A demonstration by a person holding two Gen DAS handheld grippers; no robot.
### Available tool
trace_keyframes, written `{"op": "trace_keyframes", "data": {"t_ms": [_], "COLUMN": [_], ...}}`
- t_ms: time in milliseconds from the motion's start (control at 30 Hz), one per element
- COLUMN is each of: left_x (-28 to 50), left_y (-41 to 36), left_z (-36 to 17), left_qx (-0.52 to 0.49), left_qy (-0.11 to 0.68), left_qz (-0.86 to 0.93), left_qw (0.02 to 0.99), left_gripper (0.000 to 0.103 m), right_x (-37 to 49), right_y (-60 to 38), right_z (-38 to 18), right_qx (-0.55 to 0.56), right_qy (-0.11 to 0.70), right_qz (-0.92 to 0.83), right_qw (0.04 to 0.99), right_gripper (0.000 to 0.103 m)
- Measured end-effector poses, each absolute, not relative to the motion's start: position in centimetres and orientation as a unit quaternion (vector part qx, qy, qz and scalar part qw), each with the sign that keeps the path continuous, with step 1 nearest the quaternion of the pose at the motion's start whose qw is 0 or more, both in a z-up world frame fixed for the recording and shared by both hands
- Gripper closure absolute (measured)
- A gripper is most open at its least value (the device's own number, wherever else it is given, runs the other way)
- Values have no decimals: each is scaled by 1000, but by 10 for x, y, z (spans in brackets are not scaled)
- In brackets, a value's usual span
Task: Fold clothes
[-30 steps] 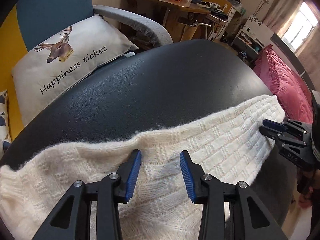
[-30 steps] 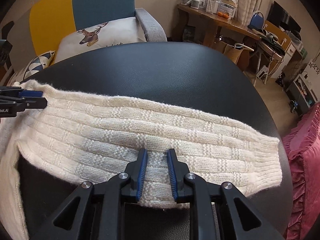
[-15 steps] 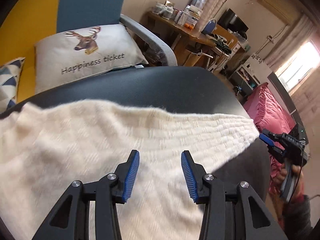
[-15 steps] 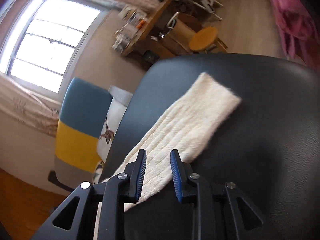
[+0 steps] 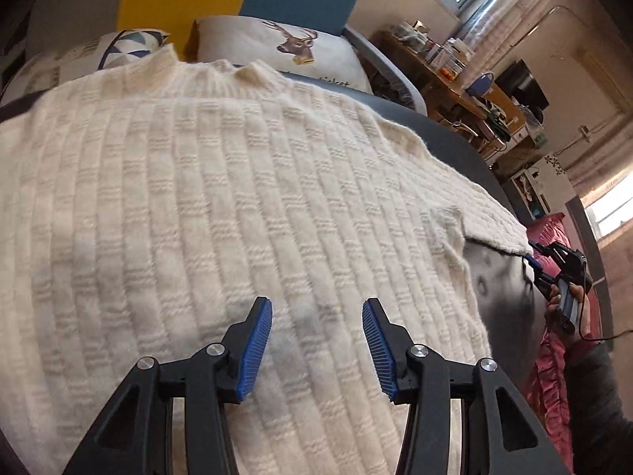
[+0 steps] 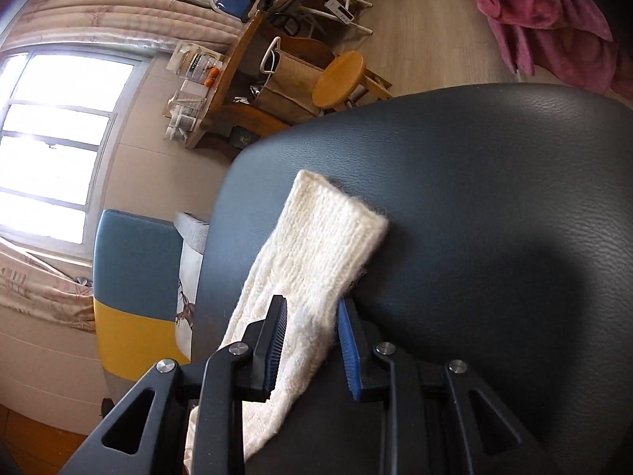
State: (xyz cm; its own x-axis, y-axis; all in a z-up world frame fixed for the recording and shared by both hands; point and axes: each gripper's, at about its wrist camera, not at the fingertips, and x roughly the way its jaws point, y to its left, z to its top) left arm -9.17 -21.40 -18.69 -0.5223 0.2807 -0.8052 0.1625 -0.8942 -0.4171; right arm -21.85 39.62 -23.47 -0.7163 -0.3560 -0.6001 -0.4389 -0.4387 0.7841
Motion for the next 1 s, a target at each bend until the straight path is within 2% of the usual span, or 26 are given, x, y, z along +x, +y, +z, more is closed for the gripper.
{"op": "trace_keyframes", "data": {"t_ms": [67, 133, 200, 400, 733, 1000], "left_x": [-85, -84, -84, -87, -92, -106], "left_y": [-218, -217, -215, -209, -210, -220], "left_z": [-188, -186, -185, -184, -179, -163], "left_qx": [-487, -487, -486, -489, -491, -478], "left_qy": [-232, -232, -232, -239, -244, -287], "left_qz": [842, 841, 842, 838, 835, 827], "left_qw": [31, 31, 33, 42, 45, 74], "left_gripper": [54, 54, 53, 50, 49, 49], "right_x": [-225, -230, -232, -236, -262, -292], "right_y": [392, 389, 389, 378, 321, 213], "right_z": [-231, -229, -229, -222, -159, -126], "right_qx": [-385, -397, -400, -391, -362, -393], "right_qy": [500, 478, 471, 446, 395, 311], "right_qz": [775, 782, 785, 804, 840, 840], "right_qw": [24, 38, 48, 38, -84, -207], "right_gripper": [78, 93, 98, 98, 98, 98]}}
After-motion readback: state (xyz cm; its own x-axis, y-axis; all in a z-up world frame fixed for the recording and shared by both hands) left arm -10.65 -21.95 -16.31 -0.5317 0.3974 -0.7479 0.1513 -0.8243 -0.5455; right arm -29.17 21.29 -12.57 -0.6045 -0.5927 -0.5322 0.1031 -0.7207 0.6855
